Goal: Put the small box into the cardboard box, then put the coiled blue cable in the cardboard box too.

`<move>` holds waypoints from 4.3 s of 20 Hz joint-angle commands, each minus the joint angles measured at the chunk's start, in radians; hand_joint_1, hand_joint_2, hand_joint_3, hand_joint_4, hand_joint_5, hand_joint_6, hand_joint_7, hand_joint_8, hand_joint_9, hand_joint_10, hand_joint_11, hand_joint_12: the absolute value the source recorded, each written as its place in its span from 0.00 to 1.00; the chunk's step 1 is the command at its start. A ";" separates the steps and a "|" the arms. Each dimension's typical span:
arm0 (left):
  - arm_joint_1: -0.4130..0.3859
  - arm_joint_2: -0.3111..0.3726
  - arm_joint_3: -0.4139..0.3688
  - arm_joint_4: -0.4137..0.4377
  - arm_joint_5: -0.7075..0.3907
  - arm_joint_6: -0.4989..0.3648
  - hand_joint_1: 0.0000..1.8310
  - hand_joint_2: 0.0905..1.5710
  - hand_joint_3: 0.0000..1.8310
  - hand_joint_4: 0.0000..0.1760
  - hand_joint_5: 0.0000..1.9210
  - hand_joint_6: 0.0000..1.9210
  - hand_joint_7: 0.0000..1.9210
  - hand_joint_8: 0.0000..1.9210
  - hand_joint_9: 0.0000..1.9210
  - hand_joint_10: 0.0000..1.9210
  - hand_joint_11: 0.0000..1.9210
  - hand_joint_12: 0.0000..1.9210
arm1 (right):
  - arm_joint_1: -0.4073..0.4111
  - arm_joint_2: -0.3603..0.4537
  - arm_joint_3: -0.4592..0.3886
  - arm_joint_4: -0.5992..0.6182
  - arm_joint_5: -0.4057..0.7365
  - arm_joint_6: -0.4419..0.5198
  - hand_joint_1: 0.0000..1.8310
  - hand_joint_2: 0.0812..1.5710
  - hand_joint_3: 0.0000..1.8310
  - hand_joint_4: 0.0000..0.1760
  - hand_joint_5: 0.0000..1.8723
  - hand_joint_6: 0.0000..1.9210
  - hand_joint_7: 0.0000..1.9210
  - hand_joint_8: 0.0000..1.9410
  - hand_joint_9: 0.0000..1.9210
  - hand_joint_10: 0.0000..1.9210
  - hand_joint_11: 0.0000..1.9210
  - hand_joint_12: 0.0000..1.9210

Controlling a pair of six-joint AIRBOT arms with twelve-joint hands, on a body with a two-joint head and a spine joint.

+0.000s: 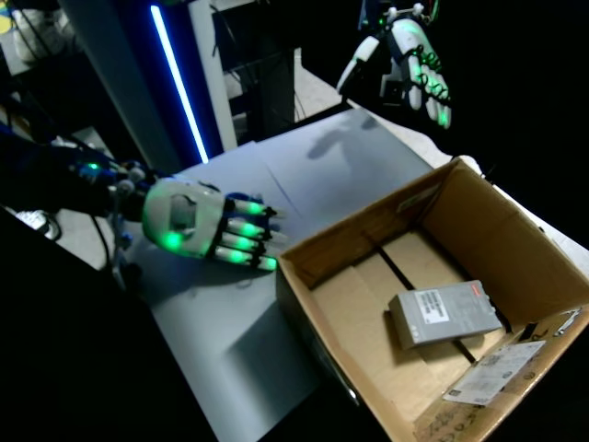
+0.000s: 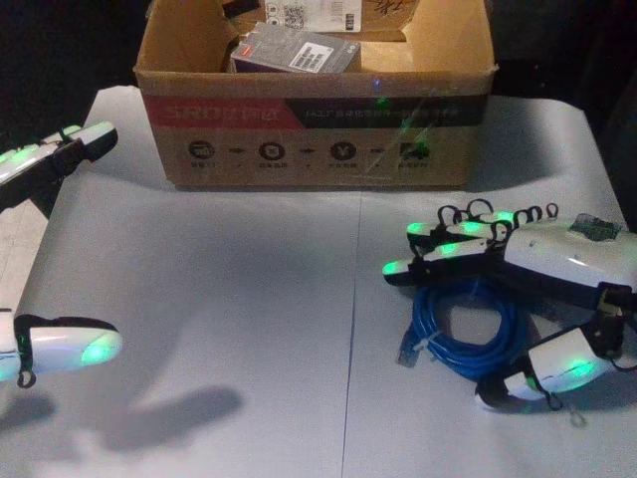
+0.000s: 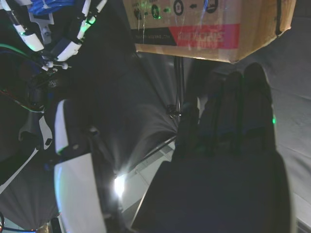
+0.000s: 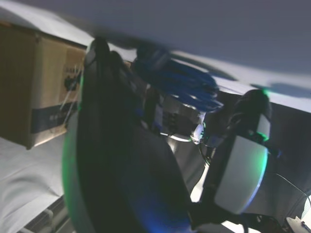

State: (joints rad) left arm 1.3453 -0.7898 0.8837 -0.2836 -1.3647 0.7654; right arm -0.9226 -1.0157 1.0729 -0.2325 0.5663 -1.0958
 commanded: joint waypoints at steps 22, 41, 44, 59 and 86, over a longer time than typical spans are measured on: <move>-0.010 -0.013 0.011 -0.009 -0.126 -0.009 0.39 0.51 0.00 1.00 0.07 0.00 0.07 0.00 0.08 0.00 0.00 0.18 | 0.037 0.032 -0.010 -0.025 0.057 0.001 0.65 0.79 0.00 0.00 0.40 0.63 0.35 0.86 0.47 0.93 0.58 0.87; -0.010 -0.022 0.017 -0.016 -0.129 -0.009 0.35 0.52 0.00 0.94 0.06 0.00 0.06 0.00 0.06 0.00 0.00 0.13 | 0.167 0.172 -0.077 0.005 0.581 0.133 0.48 0.93 0.01 0.00 0.22 0.96 0.55 0.92 0.66 0.98 0.69 1.00; -0.011 -0.024 0.018 -0.016 -0.134 -0.009 0.35 0.51 0.00 1.00 0.05 0.00 0.06 0.00 0.05 0.00 0.00 0.10 | 0.223 0.154 -0.050 0.031 0.610 0.133 0.48 0.92 0.00 0.00 0.24 0.94 0.54 0.93 0.65 0.98 0.68 1.00; -0.061 -0.043 0.046 0.014 -0.089 -0.014 0.32 0.51 0.00 1.00 0.05 0.00 0.05 0.00 0.05 0.00 0.03 0.10 | 0.548 -0.220 0.413 0.195 0.252 0.133 0.81 0.76 0.00 0.00 0.34 0.89 0.35 0.76 0.40 0.78 0.39 1.00; -0.042 -0.018 0.042 -0.054 -0.224 -0.017 0.38 0.51 0.00 1.00 0.05 0.00 0.03 0.00 0.05 0.00 0.03 0.03 | 0.057 0.125 0.006 0.375 0.814 0.132 0.36 0.49 0.00 0.80 0.02 0.00 0.00 0.00 0.00 0.00 0.00 0.00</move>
State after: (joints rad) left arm 1.3113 -0.8112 0.9222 -0.3477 -1.4536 0.7551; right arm -0.9161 -0.8856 1.0630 0.1478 1.2140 -0.9703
